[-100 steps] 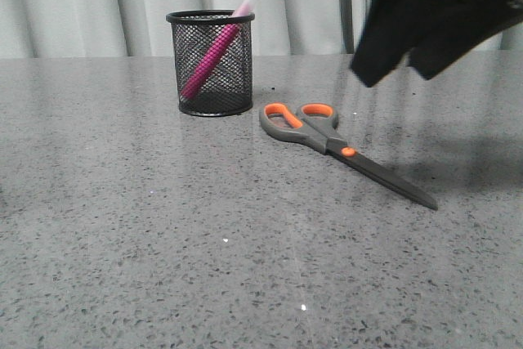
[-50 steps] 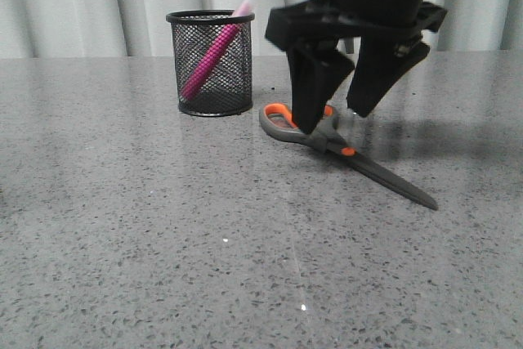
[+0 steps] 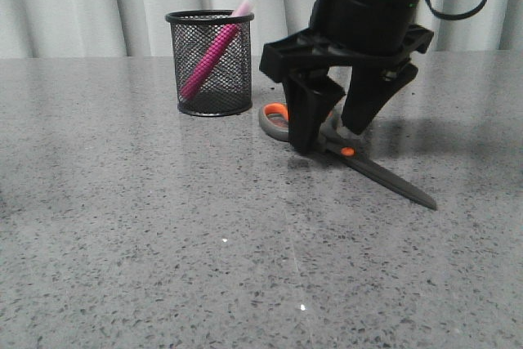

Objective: Put pen and scissors into bin
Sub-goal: 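Lower the right gripper onto the scissors handles and grasp them, then lift the scissors with the right gripper and carry over the cup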

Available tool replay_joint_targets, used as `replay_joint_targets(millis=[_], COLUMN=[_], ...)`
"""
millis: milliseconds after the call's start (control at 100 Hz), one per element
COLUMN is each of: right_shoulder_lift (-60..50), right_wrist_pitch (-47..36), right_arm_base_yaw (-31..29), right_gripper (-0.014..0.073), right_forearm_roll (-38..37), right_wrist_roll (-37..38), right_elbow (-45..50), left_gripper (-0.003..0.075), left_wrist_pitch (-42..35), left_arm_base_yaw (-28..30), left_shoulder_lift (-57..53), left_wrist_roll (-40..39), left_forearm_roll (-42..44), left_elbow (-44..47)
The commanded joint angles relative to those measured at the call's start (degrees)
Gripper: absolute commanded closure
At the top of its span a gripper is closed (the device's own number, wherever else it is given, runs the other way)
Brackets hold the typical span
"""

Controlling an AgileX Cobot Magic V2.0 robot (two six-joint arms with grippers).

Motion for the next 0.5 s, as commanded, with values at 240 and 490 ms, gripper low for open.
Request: replay_joint_targets(millis=[240, 490], right_shoulder_lift=[-1.96, -3.75], right_wrist_pitch=[-0.41, -1.62], right_arm_base_yaw=[0.06, 0.06], right_gripper=[0.0484, 0.0669], right_forearm_roll=[-0.33, -0.33], right_wrist_roll=[-0.89, -0.89], right_elbow=[-1.75, -1.75], left_gripper=[0.0739, 0.0739], left_wrist_pitch=[-1.9, -2.25], left_arm_base_yaw=[-3.16, -3.16], left_shoulder_lift=[-0.29, -0.29], left_wrist_roll=[0.71, 0.71], left_forearm_roll=[-2.86, -2.86], left_elbow=[-1.49, -1.49])
